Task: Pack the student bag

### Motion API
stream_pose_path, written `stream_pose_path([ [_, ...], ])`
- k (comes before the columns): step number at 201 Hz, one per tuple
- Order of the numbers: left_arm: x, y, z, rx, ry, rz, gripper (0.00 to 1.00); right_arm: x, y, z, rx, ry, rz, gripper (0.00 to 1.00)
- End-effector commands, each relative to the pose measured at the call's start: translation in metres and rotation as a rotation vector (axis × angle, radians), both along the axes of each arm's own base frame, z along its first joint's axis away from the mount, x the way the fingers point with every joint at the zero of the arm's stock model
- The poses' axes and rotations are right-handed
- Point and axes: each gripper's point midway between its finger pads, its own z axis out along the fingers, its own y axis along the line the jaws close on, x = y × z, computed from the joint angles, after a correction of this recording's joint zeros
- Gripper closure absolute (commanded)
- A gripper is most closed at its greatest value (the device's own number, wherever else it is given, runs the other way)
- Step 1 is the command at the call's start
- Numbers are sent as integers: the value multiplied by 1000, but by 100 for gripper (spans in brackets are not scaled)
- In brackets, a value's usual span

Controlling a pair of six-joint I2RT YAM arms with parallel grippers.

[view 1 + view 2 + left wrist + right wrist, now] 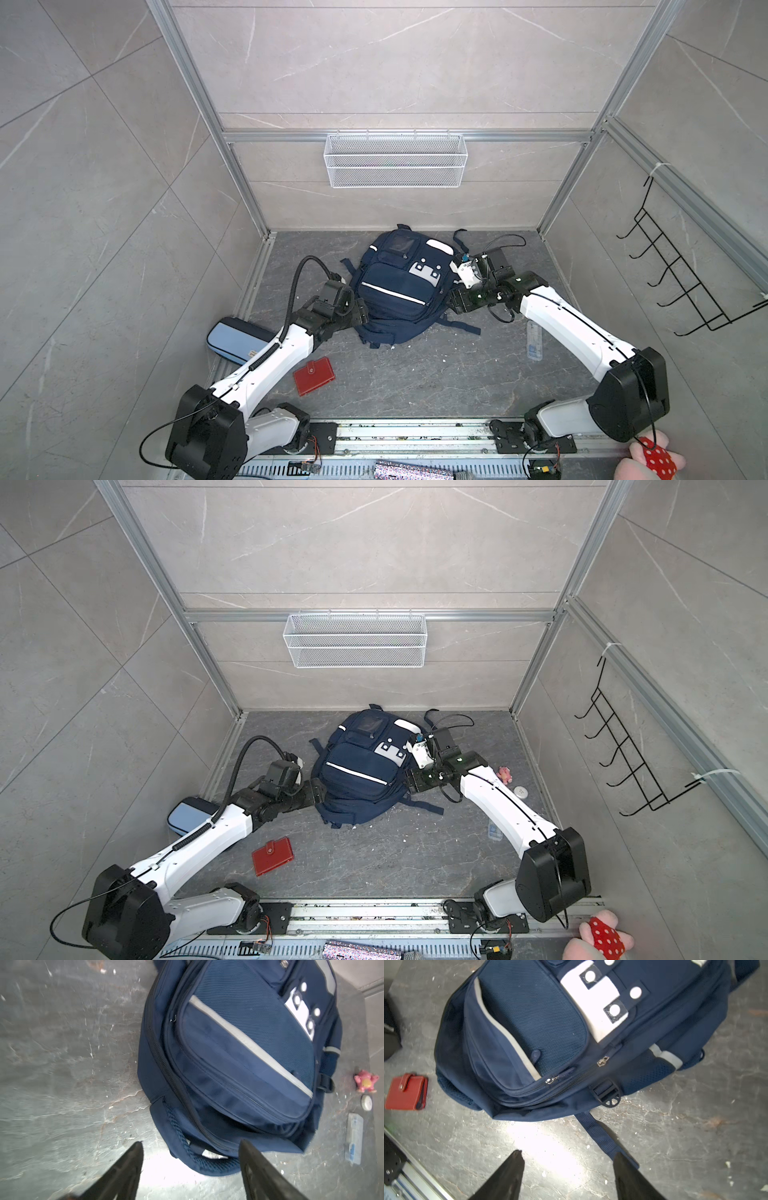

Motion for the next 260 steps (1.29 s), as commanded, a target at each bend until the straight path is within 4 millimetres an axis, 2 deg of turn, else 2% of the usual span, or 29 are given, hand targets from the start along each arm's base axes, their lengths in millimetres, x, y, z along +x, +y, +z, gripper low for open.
stream_pose_path([
  [1, -6, -12, 20, 70, -45, -147, 23, 5, 16, 11, 4, -45, 149, 30],
  [29, 0, -47, 30, -17, -75, -248, 21, 17, 34, 1, 42, -61, 241, 30],
  [45, 9, -59, 31, -48, -68, -263, 21, 24, 36, -12, 5, -60, 284, 30],
  [62, 18, -71, 29, -69, -46, -281, 21, 33, 30, -26, -49, -74, 298, 30],
  [97, 28, -93, 21, -104, 10, -331, 20, 55, 12, -41, -49, -69, 255, 30],
  [130, 37, -102, 16, -115, 32, -340, 21, 90, -13, -61, -95, -29, 132, 28],
  [157, 39, -105, 18, -124, 37, -345, 21, 112, 0, -62, -6, 7, 78, 28],
  [178, 38, -104, 17, -124, 48, -340, 24, 123, 3, -74, 21, 36, 25, 28],
  [197, 35, -104, 11, -124, 67, -336, 31, 126, 5, -87, 28, 76, 17, 29],
  [239, 33, -105, 0, -160, 96, -308, 33, 122, 8, -109, 36, 141, 20, 30],
  [260, 31, -106, -9, -165, 122, -301, 35, 117, 16, -112, 79, 161, 53, 32],
])
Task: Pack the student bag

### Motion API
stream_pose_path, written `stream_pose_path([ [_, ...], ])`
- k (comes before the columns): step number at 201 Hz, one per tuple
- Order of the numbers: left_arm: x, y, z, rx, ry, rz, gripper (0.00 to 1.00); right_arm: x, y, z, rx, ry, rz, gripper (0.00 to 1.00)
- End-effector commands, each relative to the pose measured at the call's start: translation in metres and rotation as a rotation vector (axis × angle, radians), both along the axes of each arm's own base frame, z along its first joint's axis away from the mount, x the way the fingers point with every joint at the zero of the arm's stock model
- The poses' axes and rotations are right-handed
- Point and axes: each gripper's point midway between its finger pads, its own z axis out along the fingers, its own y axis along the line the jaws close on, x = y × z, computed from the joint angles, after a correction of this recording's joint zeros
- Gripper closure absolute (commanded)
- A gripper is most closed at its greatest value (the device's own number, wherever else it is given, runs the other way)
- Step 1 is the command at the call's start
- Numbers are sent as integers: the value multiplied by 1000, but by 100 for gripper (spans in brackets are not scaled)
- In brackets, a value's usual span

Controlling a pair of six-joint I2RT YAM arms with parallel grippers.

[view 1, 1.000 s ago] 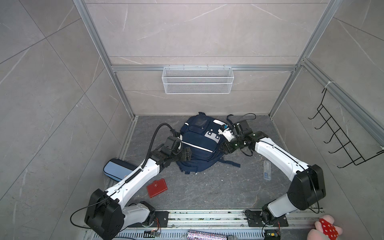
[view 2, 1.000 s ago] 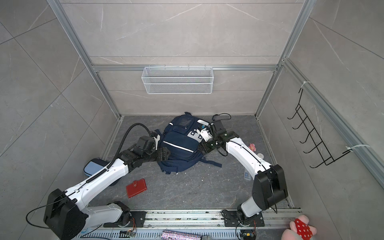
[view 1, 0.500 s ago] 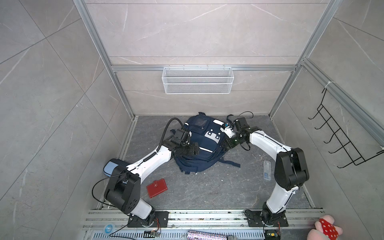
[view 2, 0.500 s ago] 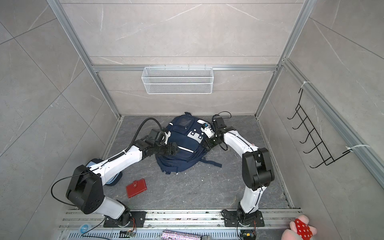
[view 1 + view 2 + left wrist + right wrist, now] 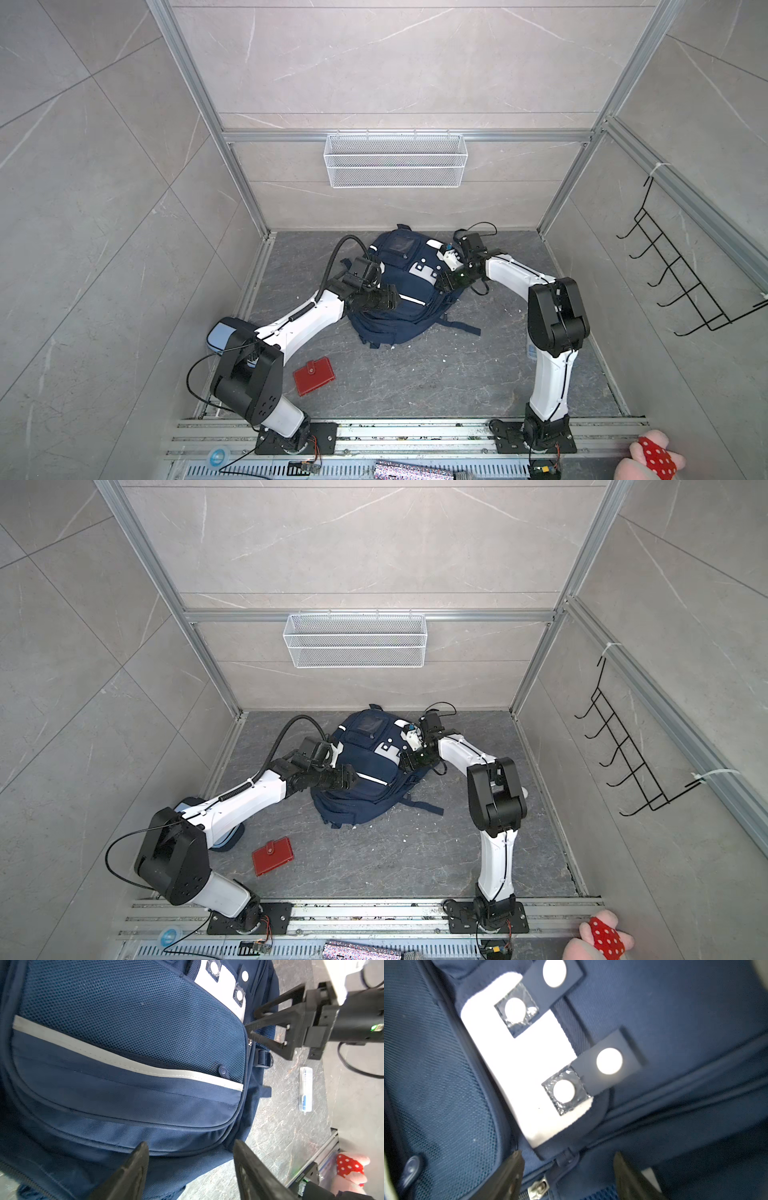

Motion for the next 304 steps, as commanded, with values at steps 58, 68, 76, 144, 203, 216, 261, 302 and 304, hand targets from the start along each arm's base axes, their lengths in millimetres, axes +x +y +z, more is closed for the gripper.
stream_pose_path([
  [58, -4, -12, -49, -98, 127, 55, 41, -20, 21, -11, 112, 111, 75, 39],
  [68, -3, -12, -56, -110, 142, 79, 43, -21, 20, -14, 107, 121, 74, 39],
  [76, -3, -12, -63, -113, 154, 89, 43, -22, 20, -16, 102, 128, 77, 40],
  [144, -4, -11, -83, -124, 187, 129, 44, -25, 25, -22, 84, 159, 99, 41],
  [203, -3, -14, -87, -138, 198, 130, 45, -35, 34, -24, 94, 180, 129, 49],
  [216, -3, -16, -87, -144, 199, 129, 45, -38, 37, -24, 92, 183, 140, 51],
  [261, -3, -18, -87, -173, 203, 140, 45, -43, 46, -25, 89, 190, 164, 58],
  [302, -3, -18, -89, -180, 203, 140, 45, -49, 55, -29, 63, 202, 192, 66],
  [304, -3, -18, -89, -180, 203, 140, 45, -49, 55, -29, 62, 201, 194, 66],
])
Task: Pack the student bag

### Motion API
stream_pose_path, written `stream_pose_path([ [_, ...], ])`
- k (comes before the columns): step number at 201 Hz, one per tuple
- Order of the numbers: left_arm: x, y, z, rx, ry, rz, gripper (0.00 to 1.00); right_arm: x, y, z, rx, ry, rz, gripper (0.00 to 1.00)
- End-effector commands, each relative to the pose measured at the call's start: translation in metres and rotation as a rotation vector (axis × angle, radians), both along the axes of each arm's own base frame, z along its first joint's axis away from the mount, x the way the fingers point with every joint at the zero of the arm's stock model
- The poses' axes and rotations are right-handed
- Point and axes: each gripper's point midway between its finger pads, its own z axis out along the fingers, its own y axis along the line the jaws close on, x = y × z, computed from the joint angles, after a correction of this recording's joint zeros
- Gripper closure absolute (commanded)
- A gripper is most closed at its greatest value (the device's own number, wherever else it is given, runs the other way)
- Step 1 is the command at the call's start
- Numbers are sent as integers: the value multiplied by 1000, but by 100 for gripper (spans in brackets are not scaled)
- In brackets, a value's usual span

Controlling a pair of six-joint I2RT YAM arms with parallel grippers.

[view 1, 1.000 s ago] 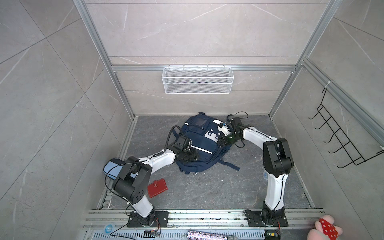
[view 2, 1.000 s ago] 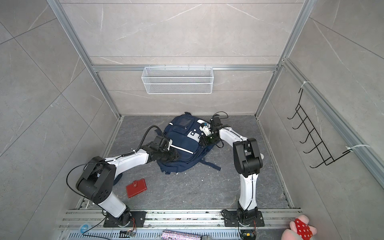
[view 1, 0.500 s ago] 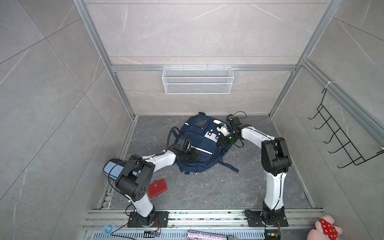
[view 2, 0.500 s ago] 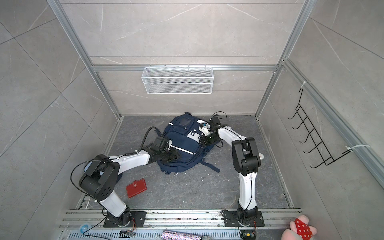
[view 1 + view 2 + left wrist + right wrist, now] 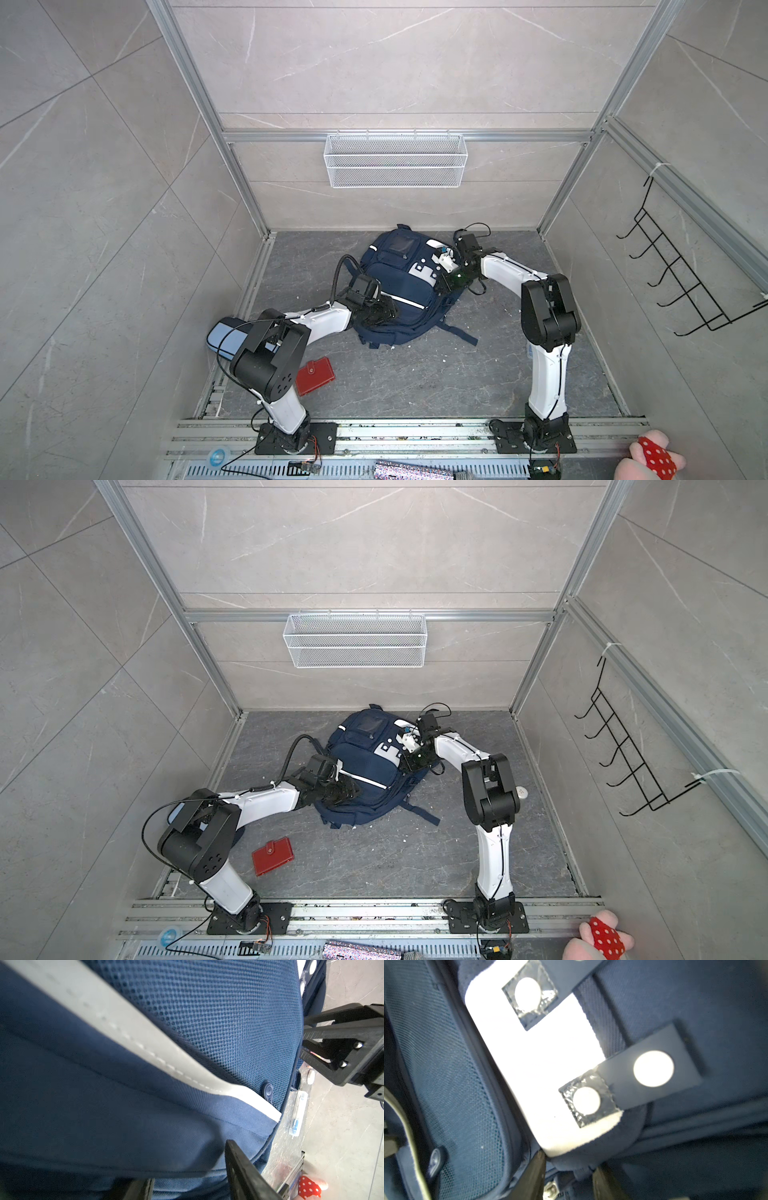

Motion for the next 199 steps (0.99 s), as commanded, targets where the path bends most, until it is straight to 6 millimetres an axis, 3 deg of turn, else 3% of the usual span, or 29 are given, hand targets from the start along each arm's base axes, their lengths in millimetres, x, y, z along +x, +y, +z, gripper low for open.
stream_pose_path([
  [1, -3, -6, -8, -22, 15, -15, 45, -41, 38, -18, 32, 128, 121, 67],
  [43, -1, -7, -8, -33, 11, -6, 45, -50, 35, -20, -6, 124, 118, 72],
  [70, 0, -8, -9, -32, 7, -10, 45, -55, 24, -25, -57, 135, 85, 85],
  [109, 2, -8, -9, -33, 2, -7, 47, -66, 21, -14, -46, 119, 91, 100],
  [199, 9, -10, -12, -34, 6, 15, 56, -103, 17, 15, 14, 98, 96, 100],
])
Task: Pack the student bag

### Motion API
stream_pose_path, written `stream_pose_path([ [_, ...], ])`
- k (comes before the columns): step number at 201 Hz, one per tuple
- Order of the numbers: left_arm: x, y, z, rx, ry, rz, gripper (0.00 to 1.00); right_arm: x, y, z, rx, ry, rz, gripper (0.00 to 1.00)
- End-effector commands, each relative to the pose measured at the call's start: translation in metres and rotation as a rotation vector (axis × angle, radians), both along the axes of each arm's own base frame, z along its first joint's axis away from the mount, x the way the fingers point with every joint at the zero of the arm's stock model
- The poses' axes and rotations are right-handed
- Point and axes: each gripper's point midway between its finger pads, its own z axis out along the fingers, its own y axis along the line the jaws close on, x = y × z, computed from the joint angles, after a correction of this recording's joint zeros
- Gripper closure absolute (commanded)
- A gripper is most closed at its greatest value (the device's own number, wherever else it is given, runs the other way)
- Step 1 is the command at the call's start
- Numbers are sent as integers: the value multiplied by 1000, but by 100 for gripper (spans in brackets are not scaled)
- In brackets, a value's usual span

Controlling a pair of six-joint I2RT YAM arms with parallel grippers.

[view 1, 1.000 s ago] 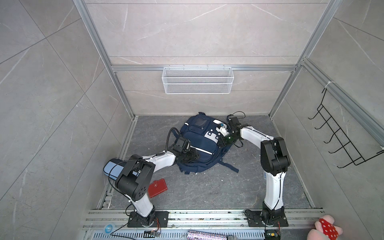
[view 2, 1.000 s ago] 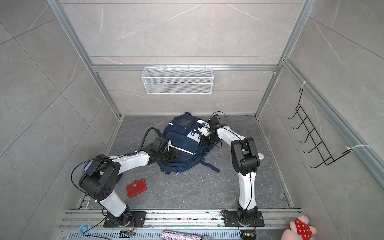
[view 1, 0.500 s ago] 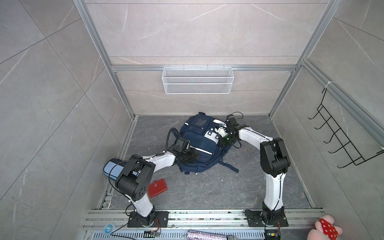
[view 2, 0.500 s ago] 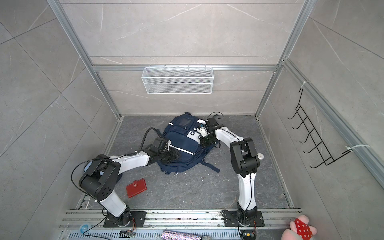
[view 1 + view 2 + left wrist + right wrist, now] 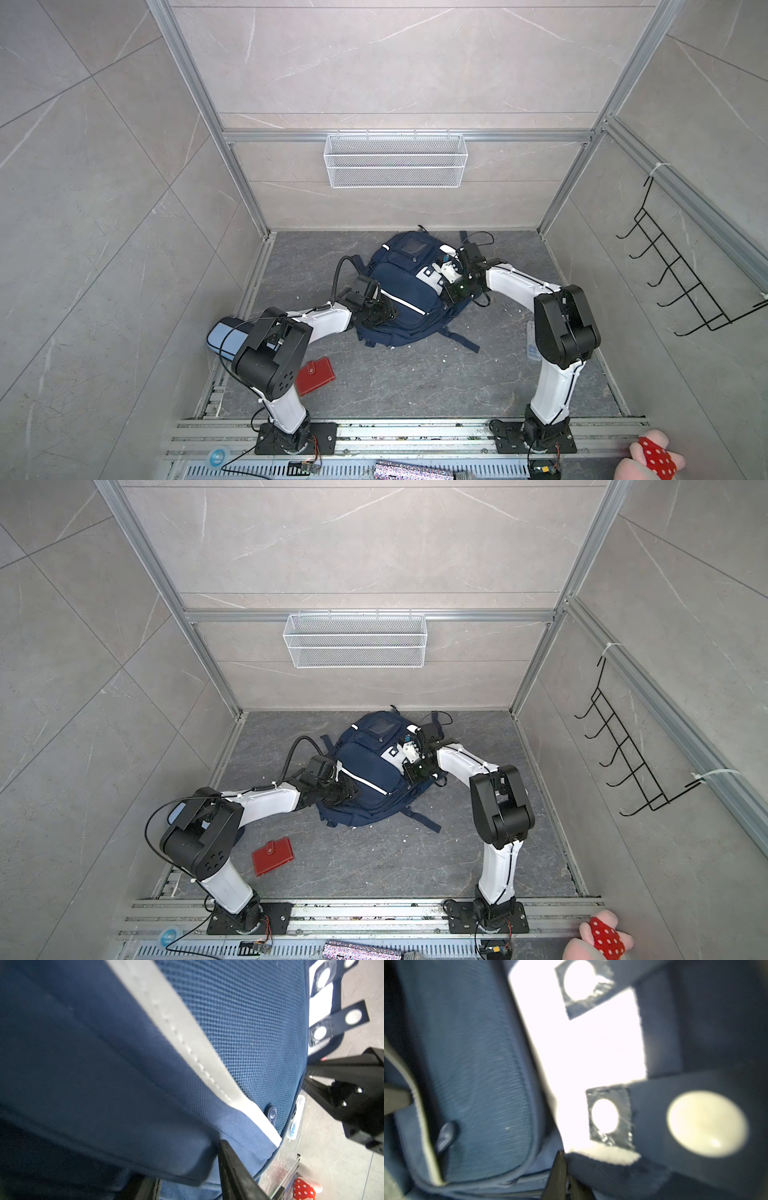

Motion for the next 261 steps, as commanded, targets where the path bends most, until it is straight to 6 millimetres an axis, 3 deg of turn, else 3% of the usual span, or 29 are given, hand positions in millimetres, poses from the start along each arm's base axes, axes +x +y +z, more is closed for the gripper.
stream_pose_path([
  [1, 7, -9, -5, -22, -11, -6, 56, -56, 25, 5, 70, 141, 93, 100],
  [48, 9, -5, -8, -35, -1, 26, 63, -86, 18, 8, 84, 163, 80, 100],
  [56, 10, -3, -9, -30, 1, 33, 71, -91, 17, 8, 83, 168, 78, 100],
  [73, 10, 1, -11, -23, 14, 44, 100, -101, 15, 7, 75, 184, 78, 100],
  [88, 11, 4, -13, -12, 20, 50, 100, -106, 14, 6, 68, 196, 69, 98],
  [115, 11, 3, -13, -14, 23, 51, 100, -107, 14, 6, 74, 209, 36, 73],
  [155, 12, 3, -12, -17, 21, 51, 100, -109, 13, 6, 71, 230, -2, 61],
  [195, 12, 2, -12, -20, 21, 49, 100, -113, 7, -5, 48, 234, -20, 62],
  [261, 11, 2, -11, -25, 23, 46, 100, -86, 13, -3, 37, 183, -64, 70],
])
